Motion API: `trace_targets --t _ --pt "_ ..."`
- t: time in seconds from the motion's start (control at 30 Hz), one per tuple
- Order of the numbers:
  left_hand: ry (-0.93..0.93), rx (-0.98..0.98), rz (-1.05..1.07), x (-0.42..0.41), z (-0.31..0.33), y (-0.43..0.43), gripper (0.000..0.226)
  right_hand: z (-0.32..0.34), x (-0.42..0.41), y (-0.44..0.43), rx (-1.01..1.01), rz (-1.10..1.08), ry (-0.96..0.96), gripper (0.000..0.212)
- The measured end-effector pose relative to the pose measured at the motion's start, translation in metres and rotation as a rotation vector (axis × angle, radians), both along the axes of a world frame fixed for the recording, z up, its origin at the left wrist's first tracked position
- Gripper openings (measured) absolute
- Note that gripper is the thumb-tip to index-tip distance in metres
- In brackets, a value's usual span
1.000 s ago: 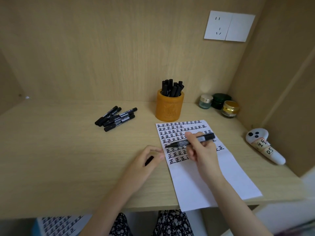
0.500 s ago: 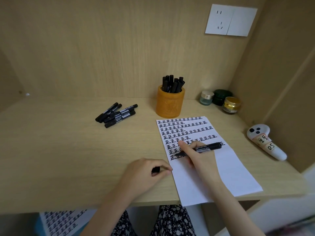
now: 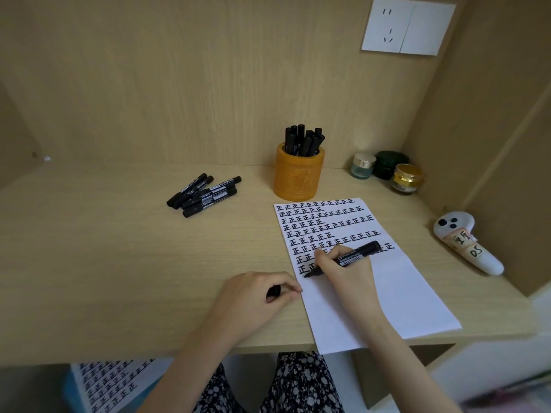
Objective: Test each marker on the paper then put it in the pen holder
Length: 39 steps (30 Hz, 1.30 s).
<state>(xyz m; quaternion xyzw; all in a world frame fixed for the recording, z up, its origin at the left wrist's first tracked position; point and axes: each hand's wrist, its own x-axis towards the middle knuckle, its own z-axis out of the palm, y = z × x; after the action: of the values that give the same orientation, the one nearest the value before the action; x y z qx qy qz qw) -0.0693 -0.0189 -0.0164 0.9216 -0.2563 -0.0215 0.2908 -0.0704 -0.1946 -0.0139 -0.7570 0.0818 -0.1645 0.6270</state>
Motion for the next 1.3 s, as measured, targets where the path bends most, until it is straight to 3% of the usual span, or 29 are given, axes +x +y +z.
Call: trace_targets --t 1.3 --pt "0.025 -0.027 0.017 0.002 -0.0048 0.0001 0.019 -0.001 -0.0006 0.0003 -0.064 0.009 0.025 0.023"
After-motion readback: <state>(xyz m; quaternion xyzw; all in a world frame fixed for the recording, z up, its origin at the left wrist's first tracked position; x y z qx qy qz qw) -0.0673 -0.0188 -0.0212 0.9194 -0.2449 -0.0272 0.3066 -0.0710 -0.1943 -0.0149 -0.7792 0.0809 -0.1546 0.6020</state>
